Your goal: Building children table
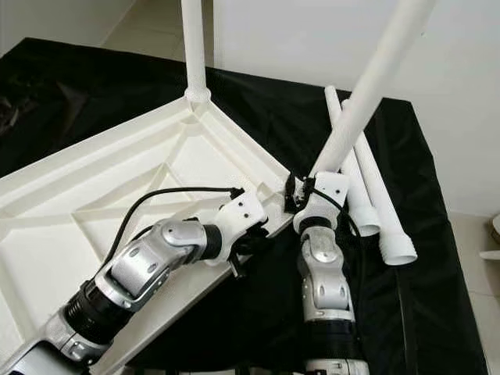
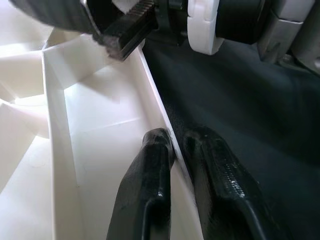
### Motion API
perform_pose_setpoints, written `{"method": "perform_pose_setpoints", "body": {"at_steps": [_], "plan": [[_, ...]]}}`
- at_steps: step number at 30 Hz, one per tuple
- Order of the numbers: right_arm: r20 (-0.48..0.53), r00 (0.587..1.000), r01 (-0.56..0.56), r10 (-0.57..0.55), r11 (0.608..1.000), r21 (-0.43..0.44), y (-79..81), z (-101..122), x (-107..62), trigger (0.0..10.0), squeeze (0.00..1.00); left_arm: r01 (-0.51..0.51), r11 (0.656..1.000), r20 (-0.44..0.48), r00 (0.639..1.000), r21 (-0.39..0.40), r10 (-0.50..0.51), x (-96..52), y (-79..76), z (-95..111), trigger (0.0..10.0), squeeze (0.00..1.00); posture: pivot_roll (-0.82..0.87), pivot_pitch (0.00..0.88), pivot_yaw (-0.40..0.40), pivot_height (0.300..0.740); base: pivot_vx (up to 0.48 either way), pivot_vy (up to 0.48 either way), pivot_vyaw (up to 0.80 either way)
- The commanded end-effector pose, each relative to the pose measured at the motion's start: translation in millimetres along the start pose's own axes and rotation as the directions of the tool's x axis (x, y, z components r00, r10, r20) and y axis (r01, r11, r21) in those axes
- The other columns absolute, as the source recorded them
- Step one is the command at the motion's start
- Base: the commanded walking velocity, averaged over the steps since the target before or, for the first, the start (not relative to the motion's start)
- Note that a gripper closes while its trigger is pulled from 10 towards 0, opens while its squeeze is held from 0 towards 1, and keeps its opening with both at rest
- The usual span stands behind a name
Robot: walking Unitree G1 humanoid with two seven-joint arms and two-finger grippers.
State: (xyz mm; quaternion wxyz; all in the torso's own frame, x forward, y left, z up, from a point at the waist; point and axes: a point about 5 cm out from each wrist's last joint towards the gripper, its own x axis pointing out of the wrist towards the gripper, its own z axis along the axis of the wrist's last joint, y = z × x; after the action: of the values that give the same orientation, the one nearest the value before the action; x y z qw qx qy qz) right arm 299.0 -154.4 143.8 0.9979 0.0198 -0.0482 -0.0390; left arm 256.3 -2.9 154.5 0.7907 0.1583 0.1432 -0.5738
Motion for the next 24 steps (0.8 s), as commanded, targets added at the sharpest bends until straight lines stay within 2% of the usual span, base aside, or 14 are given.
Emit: {"method": "perform_pose_setpoints", "body": {"at_steps": [1,7,8,9,10,13,14,16,17,19,24], "plan": [[0.004,0.999,-0.038,0.038,0.999,0.005,5.4,0.2,-1.2,10.0,1.00,0.080,0.996,-0.071,0.994,-0.040,-0.083,14.4,-14.5,-15.7,10.0,0.00,-0.04,0.139,-0.072,0.740,0.000,0.000,0.00],[0.022,1.000,-0.020,0.020,1.000,-0.005,1.3,2.4,-0.4,10.0,1.00,0.070,0.997,-0.055,0.996,-0.030,-0.072,13.5,-9.0,-11.5,10.0,0.00,-0.05,0.122,-0.045,0.740,0.000,0.000,0.00],[0.049,0.999,-0.017,0.017,1.000,-0.007,-0.8,6.7,2.1,10.0,0.66,0.054,0.999,-0.048,0.997,-0.005,-0.054,12.4,-2.8,-8.0,10.0,0.00,-0.06,0.121,-0.036,0.740,0.000,0.000,0.00],[0.049,0.999,-0.017,0.017,1.000,-0.007,-0.8,6.7,2.1,10.0,0.66,0.054,0.999,-0.048,0.997,-0.005,-0.054,12.4,-2.8,-8.0,10.0,0.00,-0.06,0.121,-0.036,0.740,0.000,0.000,0.00],[0.052,0.998,-0.047,0.046,0.999,0.022,0.9,8.6,4.8,10.0,0.00,0.036,0.999,-0.046,0.998,0.021,-0.035,12.2,2.1,-5.8,10.0,0.00,-0.06,0.124,-0.030,0.740,0.000,0.000,0.00],[0.060,0.997,-0.057,0.055,0.998,0.033,0.7,9.8,6.6,10.0,0.00,0.004,0.998,-0.026,1.000,0.059,-0.003,12.7,5.7,-3.0,10.0,0.00,-0.06,0.124,-0.026,0.740,0.000,0.000,0.00],[0.063,0.996,-0.058,0.056,0.998,0.030,-0.2,9.9,7.7,10.0,0.00,0.007,0.998,-0.027,1.000,0.056,-0.006,13.1,5.8,-3.0,10.0,0.20,-0.05,0.128,-0.023,0.740,0.000,0.000,0.00],[0.065,0.996,-0.061,0.059,0.998,0.028,-1.0,10.0,8.3,10.0,0.00,0.011,0.999,-0.029,1.000,0.051,-0.010,13.6,5.9,-3.2,10.0,0.20,-0.05,0.128,-0.023,0.740,0.000,0.000,0.00],[0.061,0.996,-0.064,0.061,0.997,0.035,-1.8,9.7,9.0,10.0,0.00,0.017,0.999,-0.016,1.000,0.027,-0.017,13.3,5.6,-1.9,10.0,1.00,-0.05,0.135,-0.022,0.740,0.000,0.000,0.00],[0.069,0.995,-0.079,0.075,0.996,0.051,-1.2,10.4,11.1,10.0,0.00,0.015,1.000,0.006,1.000,0.004,-0.015,11.2,6.6,0.9,10.0,1.00,-0.04,0.140,-0.023,0.740,0.000,0.000,0.00],[0.080,0.994,-0.083,0.078,0.994,0.066,1.6,11.9,13.4,10.0,0.00,0.007,1.000,0.023,1.000,0.010,-0.007,4.8,12.0,5.4,10.0,1.00,-0.02,0.140,-0.025,0.740,0.000,0.000,0.00]]}}
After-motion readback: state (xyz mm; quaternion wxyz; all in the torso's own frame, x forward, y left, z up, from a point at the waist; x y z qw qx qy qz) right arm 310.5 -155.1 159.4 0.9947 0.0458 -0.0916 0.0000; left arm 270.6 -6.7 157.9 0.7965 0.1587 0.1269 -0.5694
